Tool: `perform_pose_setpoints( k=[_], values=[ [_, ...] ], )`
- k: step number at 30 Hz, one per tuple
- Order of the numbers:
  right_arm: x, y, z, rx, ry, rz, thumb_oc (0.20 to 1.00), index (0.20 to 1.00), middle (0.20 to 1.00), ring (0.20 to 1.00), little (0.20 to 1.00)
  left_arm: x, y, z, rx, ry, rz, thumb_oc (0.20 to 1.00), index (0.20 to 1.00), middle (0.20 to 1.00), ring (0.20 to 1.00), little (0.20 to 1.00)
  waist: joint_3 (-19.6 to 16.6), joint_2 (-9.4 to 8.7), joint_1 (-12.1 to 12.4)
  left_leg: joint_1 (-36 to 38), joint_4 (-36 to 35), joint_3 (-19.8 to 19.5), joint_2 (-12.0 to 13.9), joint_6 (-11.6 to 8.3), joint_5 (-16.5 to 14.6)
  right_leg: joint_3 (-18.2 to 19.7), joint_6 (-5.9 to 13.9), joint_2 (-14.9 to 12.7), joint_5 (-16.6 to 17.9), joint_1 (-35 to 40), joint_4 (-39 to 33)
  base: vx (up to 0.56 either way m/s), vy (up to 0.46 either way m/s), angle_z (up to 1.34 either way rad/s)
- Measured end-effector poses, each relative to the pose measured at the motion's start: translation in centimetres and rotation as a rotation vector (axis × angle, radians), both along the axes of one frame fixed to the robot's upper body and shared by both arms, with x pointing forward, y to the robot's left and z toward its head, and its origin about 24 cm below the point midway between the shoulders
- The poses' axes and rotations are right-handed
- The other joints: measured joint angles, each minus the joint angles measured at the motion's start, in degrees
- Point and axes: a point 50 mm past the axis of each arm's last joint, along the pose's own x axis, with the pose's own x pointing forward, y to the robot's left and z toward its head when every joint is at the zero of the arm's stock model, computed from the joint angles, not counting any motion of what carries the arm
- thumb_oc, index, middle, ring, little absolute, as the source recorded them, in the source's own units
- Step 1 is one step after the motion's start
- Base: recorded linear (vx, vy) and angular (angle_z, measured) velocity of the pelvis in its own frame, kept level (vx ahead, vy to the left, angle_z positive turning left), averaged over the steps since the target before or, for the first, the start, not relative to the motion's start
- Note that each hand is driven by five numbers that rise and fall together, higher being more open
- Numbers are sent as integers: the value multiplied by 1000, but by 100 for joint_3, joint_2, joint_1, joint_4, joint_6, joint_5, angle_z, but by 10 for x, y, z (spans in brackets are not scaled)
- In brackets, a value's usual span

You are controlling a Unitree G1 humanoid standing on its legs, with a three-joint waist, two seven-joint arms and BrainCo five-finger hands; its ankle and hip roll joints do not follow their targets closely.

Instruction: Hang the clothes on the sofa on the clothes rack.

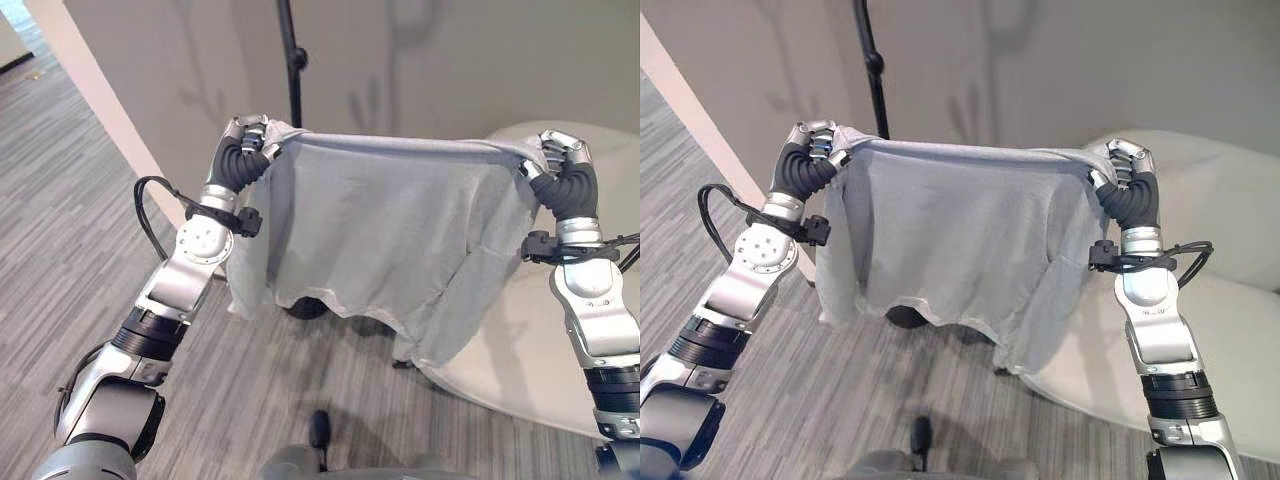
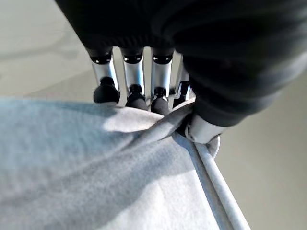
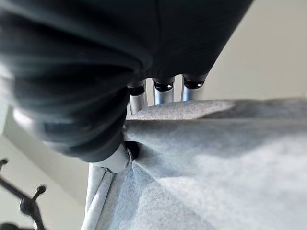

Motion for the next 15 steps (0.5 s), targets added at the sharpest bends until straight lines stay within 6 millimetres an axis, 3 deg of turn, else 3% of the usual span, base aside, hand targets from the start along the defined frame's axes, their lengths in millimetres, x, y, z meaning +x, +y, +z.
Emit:
perform_pose_setpoints(
  k=[1,2,3,4,5,6,8,9,10,15],
  values=[
    [0,-2,-2,-5,10,-7,200,200,200,200,200,0,0,0,-2,1,-1,200,200,200,200,200,-8,13,-4,93,-25,-19,3,20,-28,29,-23,146,-228,-47,-251,184,-43,24],
    [1,-3,-3,-9,17,-11,200,200,200,200,200,0,-3,-1,-19,-2,-7,200,200,200,200,200,-9,48,-8,203,-76,-137,3,-10,-75,-29,-32,473,-439,-185,-871,186,-54,19],
    [2,-4,-5,-9,26,-15,200,200,200,200,200,1,-5,-2,-32,2,-12,200,200,200,200,200,5,89,-13,244,-77,-155,73,-70,-112,-21,-15,763,-505,-237,-1394,105,-94,49],
    [4,-10,-10,-39,47,-41,200,200,200,200,200,2,-6,-7,-35,23,-10,200,200,200,200,200,-8,96,-122,274,-74,-223,114,-133,-121,-162,-220,1098,-296,-194,-2267,71,-79,83],
    [2,-12,-8,-50,44,-47,200,200,200,200,200,1,-7,-8,-28,29,-18,200,200,200,200,200,-33,35,-229,309,-76,-363,23,-137,-123,-183,-399,1163,-42,-188,-2605,61,-57,98],
    [1,-11,-5,-50,31,-39,200,200,200,200,200,1,-10,-8,-34,30,-23,200,200,200,200,200,-68,-40,-273,353,-75,-430,-80,-182,-158,-179,-447,1160,185,-230,-2686,132,-58,78],
    [1,-10,-3,-49,18,-33,200,200,200,200,200,-1,-10,-7,-48,20,-25,200,200,200,200,200,-178,-219,-53,486,-79,-432,-274,-256,-329,-164,-524,1093,877,-77,-3046,186,-66,20],
    [2,-12,-7,-47,29,-39,200,200,200,200,200,-5,-7,-10,-53,22,-21,200,200,200,200,200,-214,-237,31,592,-82,-454,-288,-330,-428,-197,-702,1103,1039,150,-3317,168,-79,1],
    [2,-13,-11,-45,43,-42,200,200,200,200,200,-11,-7,-14,-62,30,-30,200,200,200,200,200,-247,-179,58,683,-79,-473,-226,-455,-506,-335,-738,1142,1196,436,-3690,64,-41,5],
    [1,-12,-8,-49,32,-35,200,200,200,200,200,-16,-7,-17,-85,24,-39,200,200,200,200,200,-271,-130,109,767,-78,-578,66,-561,-575,-465,-917,1426,1142,586,-3749,77,-38,11]
  ],
)
